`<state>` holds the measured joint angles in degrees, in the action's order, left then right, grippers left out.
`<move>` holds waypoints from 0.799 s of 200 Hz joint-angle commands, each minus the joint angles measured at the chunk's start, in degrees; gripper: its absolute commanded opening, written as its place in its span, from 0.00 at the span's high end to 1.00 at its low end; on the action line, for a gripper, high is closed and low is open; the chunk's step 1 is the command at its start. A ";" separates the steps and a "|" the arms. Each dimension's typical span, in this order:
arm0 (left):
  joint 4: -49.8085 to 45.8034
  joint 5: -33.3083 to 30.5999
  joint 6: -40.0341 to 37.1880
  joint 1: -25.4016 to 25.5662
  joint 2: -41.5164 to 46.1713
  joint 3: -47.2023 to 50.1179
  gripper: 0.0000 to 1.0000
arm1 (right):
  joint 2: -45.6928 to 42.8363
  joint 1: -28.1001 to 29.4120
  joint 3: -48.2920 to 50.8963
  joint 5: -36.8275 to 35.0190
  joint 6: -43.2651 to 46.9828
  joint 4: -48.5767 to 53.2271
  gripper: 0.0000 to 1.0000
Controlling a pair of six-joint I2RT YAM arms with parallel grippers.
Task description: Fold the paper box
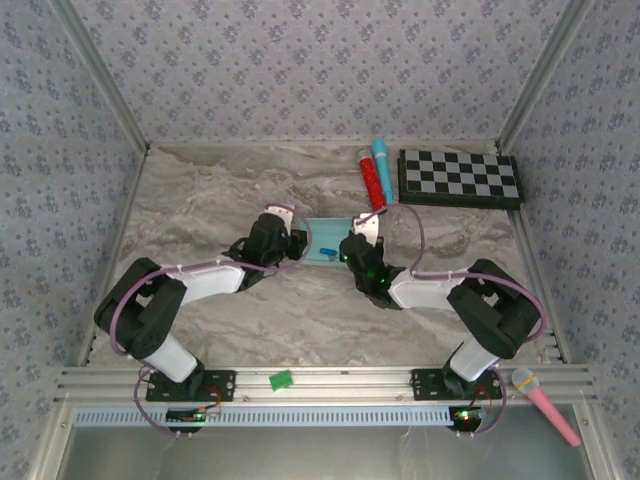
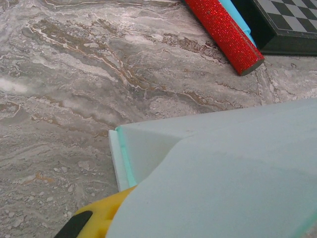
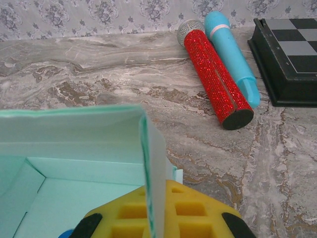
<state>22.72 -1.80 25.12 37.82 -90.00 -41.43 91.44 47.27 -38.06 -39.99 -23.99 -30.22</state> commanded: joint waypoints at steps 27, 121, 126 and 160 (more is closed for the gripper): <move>-1.43 -0.21 -0.42 1.66 1.33 2.83 0.85 | 0.03 2.05 1.84 -1.91 -1.83 -0.71 0.96; -0.22 -2.61 -0.43 2.60 2.63 7.47 0.81 | 0.15 4.74 3.78 -4.39 -3.41 1.05 0.95; -0.14 -2.68 -0.35 2.69 2.68 7.67 0.81 | 0.14 4.83 3.98 -4.54 -3.57 1.02 0.94; -0.08 -2.96 -0.33 2.67 4.07 8.43 0.81 | -0.20 5.34 4.68 -5.21 -3.55 1.69 0.94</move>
<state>23.81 -3.97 24.97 40.21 -87.92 -34.00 91.39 51.86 -34.92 -44.71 -25.56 -31.97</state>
